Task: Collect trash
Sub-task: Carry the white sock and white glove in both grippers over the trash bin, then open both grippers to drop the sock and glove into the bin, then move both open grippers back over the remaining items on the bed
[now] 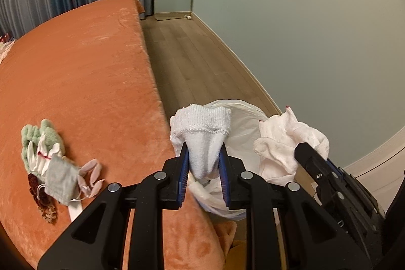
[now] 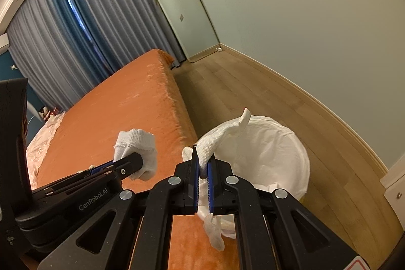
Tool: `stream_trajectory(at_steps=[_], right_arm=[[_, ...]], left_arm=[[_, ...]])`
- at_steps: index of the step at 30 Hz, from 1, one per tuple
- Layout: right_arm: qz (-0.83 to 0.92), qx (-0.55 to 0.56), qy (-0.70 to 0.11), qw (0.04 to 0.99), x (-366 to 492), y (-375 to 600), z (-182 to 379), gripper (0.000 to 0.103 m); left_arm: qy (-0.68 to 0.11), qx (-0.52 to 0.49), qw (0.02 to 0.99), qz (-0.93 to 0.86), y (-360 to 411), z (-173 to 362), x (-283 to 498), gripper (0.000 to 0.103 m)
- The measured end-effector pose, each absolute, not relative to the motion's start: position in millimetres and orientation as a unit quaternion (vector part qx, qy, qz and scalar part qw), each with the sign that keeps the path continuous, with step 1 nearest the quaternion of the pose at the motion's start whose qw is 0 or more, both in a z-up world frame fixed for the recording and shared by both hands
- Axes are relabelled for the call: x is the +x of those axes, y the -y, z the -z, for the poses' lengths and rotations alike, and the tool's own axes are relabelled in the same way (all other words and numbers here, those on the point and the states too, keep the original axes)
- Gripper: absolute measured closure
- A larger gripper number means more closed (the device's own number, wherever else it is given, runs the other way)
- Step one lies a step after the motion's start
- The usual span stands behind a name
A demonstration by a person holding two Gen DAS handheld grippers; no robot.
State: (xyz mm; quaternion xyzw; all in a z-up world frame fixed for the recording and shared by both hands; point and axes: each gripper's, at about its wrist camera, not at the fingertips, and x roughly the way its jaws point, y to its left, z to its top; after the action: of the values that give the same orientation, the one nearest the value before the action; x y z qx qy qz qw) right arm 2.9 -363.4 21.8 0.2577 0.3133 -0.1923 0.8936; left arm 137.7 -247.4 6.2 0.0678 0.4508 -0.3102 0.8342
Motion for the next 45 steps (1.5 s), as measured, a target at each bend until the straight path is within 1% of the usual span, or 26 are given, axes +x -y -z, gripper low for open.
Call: stream_trajectory(at_steps=[5, 9, 11, 12, 13, 18, 20, 22, 23, 24, 25, 26, 28, 33, 35, 45], right_arm=[[0.208, 0.267, -0.316, 0.886, -2.7, 384.2, -13.3, 0.098], [0.217, 0.271, -0.319, 0.882, -5.2, 395.1, -7.8, 0.098], [0.22, 0.273, -0.32, 0.88, -5.3, 398.9, -5.6, 0.098], [0.22, 0.274, -0.321, 0.879, -4.1, 400.8, -4.1, 0.098], [0.221, 0.274, -0.323, 0.879, -1.7, 402.1, -3.4, 0.098], [0.22, 0.271, -0.328, 0.878, 1.4, 403.5, -0.3, 0.097], [0.217, 0.271, -0.331, 0.877, 4.8, 402.0, 1.1, 0.092], [0.219, 0.269, -0.331, 0.878, 2.3, 397.9, -1.2, 0.09], [0.22, 0.267, -0.332, 0.878, 3.7, 396.6, -1.0, 0.086], [0.218, 0.265, -0.333, 0.878, 4.8, 396.1, -0.7, 0.085], [0.217, 0.264, -0.333, 0.879, 6.4, 395.3, -0.4, 0.079], [0.217, 0.262, -0.333, 0.879, 7.5, 394.8, -0.4, 0.07], [0.22, 0.254, -0.331, 0.882, 9.9, 389.4, -3.2, 0.063], [0.216, 0.25, -0.331, 0.884, 9.9, 382.0, -7.0, 0.06], [0.215, 0.247, -0.331, 0.885, 9.6, 378.0, -8.8, 0.055], [0.195, 0.228, -0.338, 0.892, 15.6, 343.0, -16.5, 0.05]], left_arm=[[-0.453, 0.071, 0.823, 0.336, 276.5, -3.2, 135.2, 0.081], [-0.447, 0.075, 0.82, 0.349, 293.4, -2.9, 133.2, 0.076], [-0.445, 0.075, 0.822, 0.346, 298.4, -3.3, 133.0, 0.065], [-0.444, 0.072, 0.825, 0.343, 298.8, -3.5, 133.5, 0.054], [-0.442, 0.068, 0.829, 0.337, 299.0, -3.3, 134.7, 0.047], [-0.446, 0.062, 0.834, 0.319, 293.7, -0.2, 143.0, 0.046], [-0.449, 0.057, 0.837, 0.309, 287.8, 1.0, 147.2, 0.046], [-0.449, 0.054, 0.839, 0.302, 281.6, 2.2, 150.6, 0.046], [-0.449, 0.053, 0.84, 0.299, 279.3, 1.8, 152.2, 0.046], [-0.448, 0.052, 0.842, 0.296, 276.7, 1.1, 152.4, 0.046], [-0.448, 0.051, 0.843, 0.293, 274.2, 0.9, 153.4, 0.046], [-0.449, 0.048, 0.844, 0.29, 271.0, 0.6, 154.8, 0.046], [-0.45, 0.044, 0.845, 0.285, 264.8, -0.1, 157.2, 0.046], [-0.449, 0.035, 0.849, 0.276, 249.9, -1.5, 162.0, 0.046], [-0.448, 0.031, 0.851, 0.274, 243.0, -3.2, 163.3, 0.046], [-0.446, 0.013, 0.859, 0.252, 198.4, -8.0, 164.2, 0.046]])
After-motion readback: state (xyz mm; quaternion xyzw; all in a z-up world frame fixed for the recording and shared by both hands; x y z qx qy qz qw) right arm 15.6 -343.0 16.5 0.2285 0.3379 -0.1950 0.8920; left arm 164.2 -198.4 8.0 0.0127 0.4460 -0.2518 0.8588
